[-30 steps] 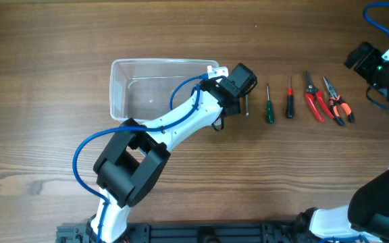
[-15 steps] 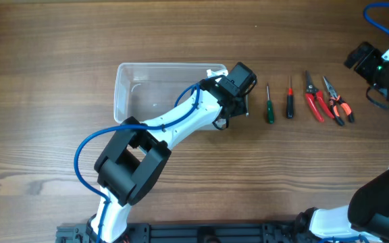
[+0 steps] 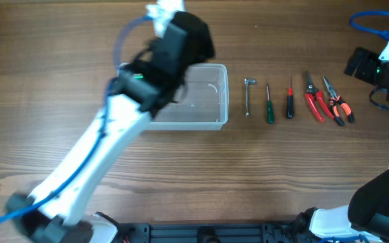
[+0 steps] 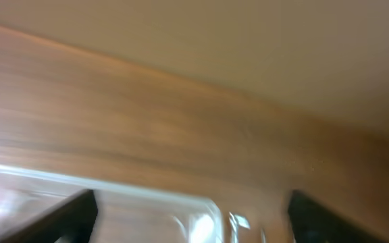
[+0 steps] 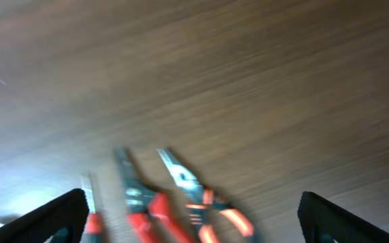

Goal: Pack container

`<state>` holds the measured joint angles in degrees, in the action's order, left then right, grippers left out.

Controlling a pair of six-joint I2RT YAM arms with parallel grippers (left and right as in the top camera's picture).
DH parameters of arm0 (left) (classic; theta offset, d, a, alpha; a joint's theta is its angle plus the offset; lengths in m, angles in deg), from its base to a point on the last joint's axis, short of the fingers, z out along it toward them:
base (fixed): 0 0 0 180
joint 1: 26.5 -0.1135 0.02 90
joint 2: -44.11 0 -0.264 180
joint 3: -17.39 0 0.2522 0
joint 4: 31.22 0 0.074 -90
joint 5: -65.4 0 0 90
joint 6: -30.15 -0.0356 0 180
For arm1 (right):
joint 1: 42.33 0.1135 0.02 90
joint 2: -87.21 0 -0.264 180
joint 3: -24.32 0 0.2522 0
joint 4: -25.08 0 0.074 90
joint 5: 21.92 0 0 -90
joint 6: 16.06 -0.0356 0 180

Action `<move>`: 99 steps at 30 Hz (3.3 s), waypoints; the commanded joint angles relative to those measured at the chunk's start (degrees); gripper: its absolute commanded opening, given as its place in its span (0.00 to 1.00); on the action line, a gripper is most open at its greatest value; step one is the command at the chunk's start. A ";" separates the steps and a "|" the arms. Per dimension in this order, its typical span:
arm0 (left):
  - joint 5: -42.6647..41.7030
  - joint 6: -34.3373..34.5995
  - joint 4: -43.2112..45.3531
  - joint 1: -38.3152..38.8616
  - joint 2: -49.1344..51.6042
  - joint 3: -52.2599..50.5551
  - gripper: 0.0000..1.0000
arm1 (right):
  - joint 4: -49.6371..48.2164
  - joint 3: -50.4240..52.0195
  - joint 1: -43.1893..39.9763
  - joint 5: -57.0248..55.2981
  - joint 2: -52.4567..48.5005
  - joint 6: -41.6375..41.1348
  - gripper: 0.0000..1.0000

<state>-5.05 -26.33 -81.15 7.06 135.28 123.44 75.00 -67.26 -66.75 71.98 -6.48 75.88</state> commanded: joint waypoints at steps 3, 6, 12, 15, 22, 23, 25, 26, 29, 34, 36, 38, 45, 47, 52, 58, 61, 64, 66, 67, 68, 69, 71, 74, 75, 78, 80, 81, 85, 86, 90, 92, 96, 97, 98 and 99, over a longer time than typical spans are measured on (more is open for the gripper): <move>7.54 -4.83 -1.84 -14.84 -7.17 0.61 1.00 | 2.16 -0.15 0.02 -5.84 -3.82 29.22 0.79; 7.54 -4.81 -2.60 -20.90 -7.39 0.61 1.00 | 3.78 -0.15 0.02 -5.79 -5.40 33.99 0.71; 7.54 -4.81 -5.99 -27.02 -7.06 0.61 1.00 | 7.28 1.70 -0.42 -5.84 -8.61 35.56 0.68; 7.54 -4.81 -5.97 -27.58 -7.06 0.61 1.00 | 6.71 4.07 -1.44 -5.81 -9.97 35.87 0.69; 7.54 -4.81 -5.97 -27.58 -7.06 0.61 1.00 | 3.34 6.64 -3.96 -4.92 -13.03 37.92 0.60; 7.54 -4.81 -5.97 -27.58 -7.06 0.61 1.00 | 2.99 6.64 -3.96 -4.90 -13.53 37.92 0.59; 7.54 -4.81 -5.97 -27.58 -7.06 0.61 1.00 | 1.90 6.69 -3.96 -3.45 -14.16 37.92 0.58; 7.54 -4.81 -5.97 -27.58 -7.06 0.61 1.00 | 1.31 6.69 -3.96 -2.21 -14.58 37.92 0.57; 7.54 -4.81 -5.97 -27.58 -7.06 0.61 1.00 | 0.79 6.71 -3.93 1.40 -16.13 37.92 0.56; 7.54 -4.81 -5.97 -27.58 -7.06 0.61 1.00 | 0.24 6.71 -3.93 1.95 -20.13 36.85 0.54; 7.54 -4.81 -5.97 -27.58 -7.06 0.61 1.00 | -0.02 6.71 -3.93 1.95 -20.90 36.63 0.53; 7.52 -4.81 -5.97 -27.58 -7.06 0.61 1.00 | -0.17 6.71 -3.93 1.95 -21.16 36.59 0.51; 7.54 -4.81 -5.97 -27.58 -7.06 0.61 1.00 | -1.01 6.71 -3.93 1.97 -21.18 32.57 0.04; 7.54 -4.81 -5.97 -27.58 -7.06 0.61 1.00 | -1.03 6.69 -3.93 1.95 -21.16 30.03 0.04; 7.54 -4.81 -5.97 -27.58 -7.06 0.61 1.00 | 2.67 3.78 -3.93 0.63 -17.90 23.34 0.04; 7.54 -4.81 -5.97 -27.58 -7.06 0.61 1.00 | 11.43 -5.03 0.20 12.26 -3.41 11.74 0.04; 7.54 -4.81 -5.97 -27.58 -7.06 0.61 1.00 | 11.89 -6.56 6.88 14.05 4.44 9.60 0.04; 7.54 -4.81 -5.97 -27.58 -7.06 0.61 1.00 | 11.26 -6.60 16.96 14.01 10.58 9.35 0.04; 7.52 -4.83 -5.97 -27.58 -7.06 0.61 1.00 | 10.84 -6.60 24.72 14.01 11.96 8.35 0.04; 7.54 -4.81 -5.97 -27.58 -7.06 0.61 1.00 | 10.73 -6.60 28.63 14.01 11.85 8.04 0.04; 7.54 -4.81 -5.97 -27.58 -7.06 0.61 1.00 | 10.64 -6.58 31.76 13.99 11.34 7.98 0.04; 7.54 -4.81 -5.97 -27.58 -7.06 0.61 1.00 | 10.54 -6.58 34.51 13.97 10.58 8.02 0.04; 7.54 -4.81 -5.97 -27.58 -7.06 0.61 1.00 | 9.44 -6.58 40.59 13.99 7.80 8.00 0.04; 7.54 -4.81 -5.97 -27.58 -7.06 0.61 1.00 | 4.37 -6.58 50.90 14.01 -1.40 8.17 0.04; 7.48 -4.76 -5.92 -27.58 -7.06 0.61 1.00 | 3.63 -6.58 51.98 14.01 -2.49 8.57 0.04; 6.47 -4.59 -5.29 -27.56 -7.06 0.61 1.00 | -1.16 -6.58 56.08 13.99 -7.41 8.66 0.04; 6.45 -4.57 -5.25 -27.56 -7.06 0.61 1.00 | -4.46 -6.58 58.27 13.99 -10.86 10.56 0.04; 5.51 -4.59 -5.31 -27.56 -7.06 0.61 1.00 | -5.53 -6.58 59.08 13.97 -12.26 12.20 0.04; 13.33 -7.54 -7.04 -31.19 -7.06 0.61 1.00 | -8.74 -6.58 60.46 13.99 -16.79 16.59 0.04; 13.29 -6.84 -7.78 -32.92 -7.06 0.61 1.00 | -9.18 -6.58 60.48 14.21 -17.35 17.86 0.04; 9.92 -2.75 -10.91 -42.62 -6.95 0.61 1.00 | -12.17 -6.58 60.48 14.21 -18.58 22.84 0.04; 2.32 -2.60 -11.37 -50.01 -6.84 0.61 1.00 | -14.58 -6.58 60.48 14.23 -19.43 25.18 0.04; -11.78 -2.62 -12.17 -62.12 -6.82 0.61 1.00 | -17.11 -6.58 60.48 14.64 -22.08 28.65 0.04; -13.35 -2.62 -12.57 -64.04 -6.80 0.61 1.00 | -17.29 -6.58 60.48 14.67 -22.58 30.91 0.04; -13.42 -2.64 -12.57 -65.33 -6.80 0.61 1.00 | -17.44 -6.58 60.48 14.64 -23.19 32.76 0.04; -13.40 -2.64 -12.57 -66.51 -6.80 0.61 1.00 | -17.46 -6.56 60.48 14.67 -23.71 35.63 0.04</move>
<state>-11.23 -29.76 -93.58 -56.26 128.57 123.48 58.30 -73.36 -6.47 85.03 -28.01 103.81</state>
